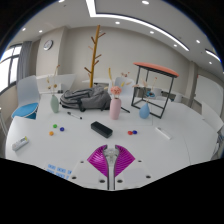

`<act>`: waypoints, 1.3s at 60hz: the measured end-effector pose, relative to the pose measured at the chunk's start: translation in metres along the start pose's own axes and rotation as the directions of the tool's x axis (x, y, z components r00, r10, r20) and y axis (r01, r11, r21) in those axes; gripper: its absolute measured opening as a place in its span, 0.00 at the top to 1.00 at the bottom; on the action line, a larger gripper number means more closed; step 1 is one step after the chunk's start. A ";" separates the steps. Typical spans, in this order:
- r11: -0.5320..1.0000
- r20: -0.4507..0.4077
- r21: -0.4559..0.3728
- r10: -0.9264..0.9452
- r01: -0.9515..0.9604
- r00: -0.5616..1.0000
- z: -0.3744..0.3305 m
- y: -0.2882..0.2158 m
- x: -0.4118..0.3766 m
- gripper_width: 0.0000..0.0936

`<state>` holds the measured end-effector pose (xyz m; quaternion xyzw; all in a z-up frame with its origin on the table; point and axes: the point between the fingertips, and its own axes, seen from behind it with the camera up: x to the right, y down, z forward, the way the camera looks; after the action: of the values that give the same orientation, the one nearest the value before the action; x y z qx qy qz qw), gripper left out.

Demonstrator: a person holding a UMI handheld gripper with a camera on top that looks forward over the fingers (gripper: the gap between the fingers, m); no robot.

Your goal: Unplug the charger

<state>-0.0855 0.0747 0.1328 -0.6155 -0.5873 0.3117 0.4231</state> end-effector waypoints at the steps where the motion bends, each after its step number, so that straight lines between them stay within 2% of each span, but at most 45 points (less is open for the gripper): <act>1: 1.000 -0.008 -0.009 -0.005 0.005 1.000 0.003 0.010 0.007 0.94; 13: 0.982 -0.029 -0.191 -0.006 0.001 1.000 0.036 0.113 0.053 0.90; 22: 0.968 -0.012 -0.250 0.032 -0.034 0.999 0.051 0.144 0.061 0.74; 26: 0.965 -0.021 -0.259 0.036 -0.040 0.999 0.055 0.144 0.067 0.54; 31: 0.965 -0.030 -0.257 0.037 -0.043 0.999 0.046 0.141 0.073 0.07; 34: 0.963 -0.023 -0.266 0.038 -0.043 0.999 0.037 0.137 0.074 0.14; 38: 0.962 -0.021 -0.269 0.049 -0.053 0.999 0.013 0.125 0.077 0.08; 46: 0.954 -0.033 -0.293 0.053 -0.060 0.998 -0.069 0.097 0.082 0.09; 51: 0.951 -0.012 -0.300 0.068 -0.069 0.998 -0.125 0.081 0.079 0.09; 60: 0.938 -0.015 -0.329 0.106 -0.105 0.994 -0.202 0.076 0.081 0.09; 68: 0.949 -0.057 -0.295 0.101 -0.114 0.993 -0.224 0.069 0.097 0.09; 78: 0.953 -0.060 -0.282 0.095 -0.108 0.994 -0.215 0.065 0.103 0.09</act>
<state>0.1452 0.1462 0.1830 -0.7065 -0.5837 0.2310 0.3268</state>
